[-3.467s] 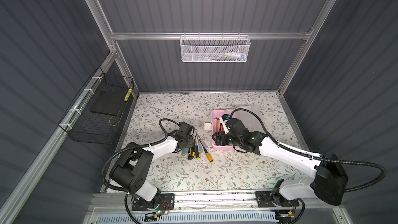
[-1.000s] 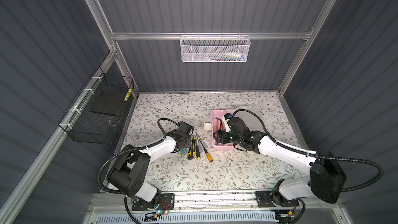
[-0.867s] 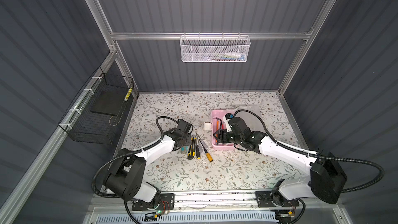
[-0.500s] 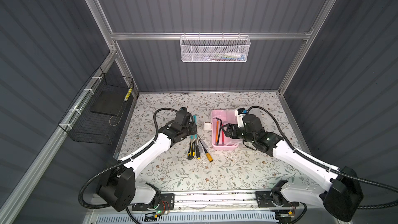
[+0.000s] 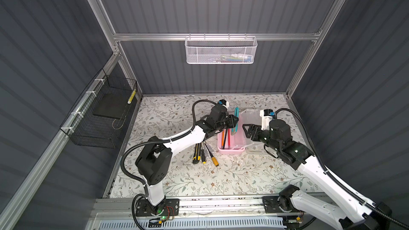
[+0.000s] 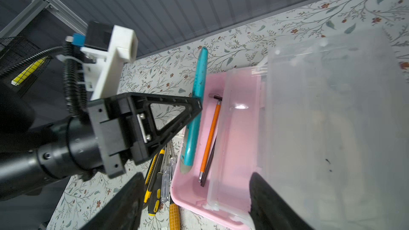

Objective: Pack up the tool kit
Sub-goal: 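Lift the teal box cutter and carry it over the clear lid, then lower the teal box cutter into the clear lid, open, withdraw left gripper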

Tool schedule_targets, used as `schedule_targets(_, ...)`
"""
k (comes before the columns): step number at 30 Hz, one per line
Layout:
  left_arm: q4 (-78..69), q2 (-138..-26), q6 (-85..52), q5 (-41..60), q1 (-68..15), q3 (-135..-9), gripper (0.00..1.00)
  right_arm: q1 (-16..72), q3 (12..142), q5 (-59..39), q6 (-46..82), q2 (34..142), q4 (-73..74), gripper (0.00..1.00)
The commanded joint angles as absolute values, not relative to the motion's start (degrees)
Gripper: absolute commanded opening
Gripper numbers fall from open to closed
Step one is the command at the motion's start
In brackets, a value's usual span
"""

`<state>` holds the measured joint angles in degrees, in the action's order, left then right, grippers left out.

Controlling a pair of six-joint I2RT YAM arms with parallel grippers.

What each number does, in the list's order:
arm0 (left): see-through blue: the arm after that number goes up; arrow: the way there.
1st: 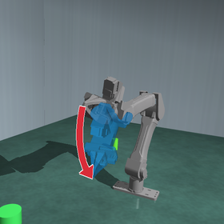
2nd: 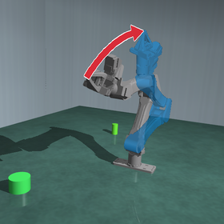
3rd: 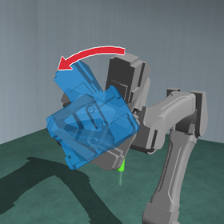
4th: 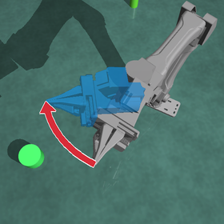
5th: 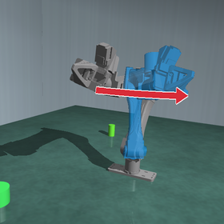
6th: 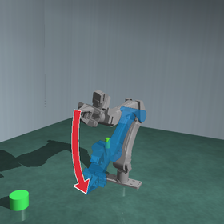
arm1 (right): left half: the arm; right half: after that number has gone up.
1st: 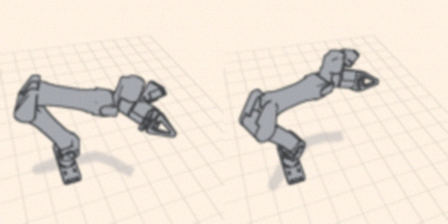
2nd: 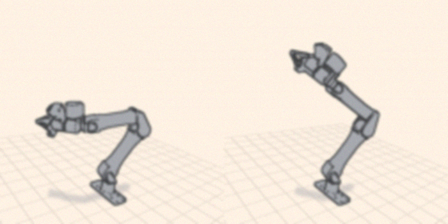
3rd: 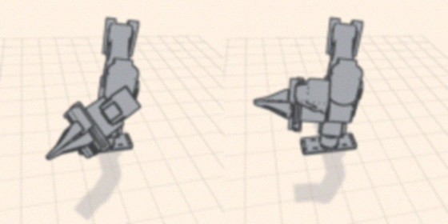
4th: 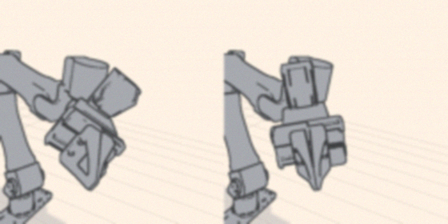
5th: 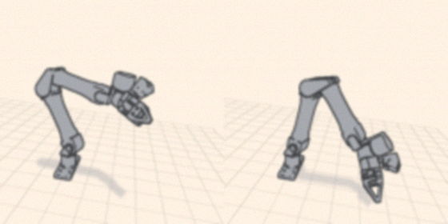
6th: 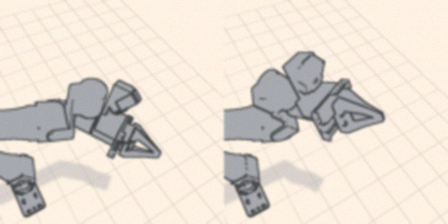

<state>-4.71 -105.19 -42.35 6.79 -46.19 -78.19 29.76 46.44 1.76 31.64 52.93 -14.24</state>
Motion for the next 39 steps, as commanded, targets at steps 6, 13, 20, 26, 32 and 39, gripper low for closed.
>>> schedule_targets(6, -11.05, -112.15, -48.36, 8.95, -47.62, -83.31, 0.18, 28.07, 44.92, 2.73, 30.32, 50.71, -17.23, 0.75)
schedule_targets(13, -10.81, -116.83, -50.21, 8.41, -48.4, -85.6, 0.22, 27.2, 43.29, 1.81, 30.6, 50.58, -16.31, 0.75)
schedule_targets(20, -11.35, -119.48, -52.77, 8.45, -48.34, -86.7, 0.24, 26.58, 41.97, 1.09, 31.2, 50.1, -15.9, 0.76)
schedule_targets(26, -13.43, -121.62, -55.57, 10.96, -48.42, -87.8, 0.31, 26.43, 41.25, 1.02, 31.51, 49.92, -15.95, 0.76)
schedule_targets(32, -13.62, -121.16, -55.47, 11.49, -48.4, -87.72, 0.41, 26.36, 40.87, 0.89, 31.58, 50.22, -15.49, 0.77)
schedule_targets(39, -13.4, -119.49, -53.83, 11.64, -48.23, -87.12, 0.44, 26.27, 42.33, -0.15, 31.55, 51.37, -15.03, 0.78)
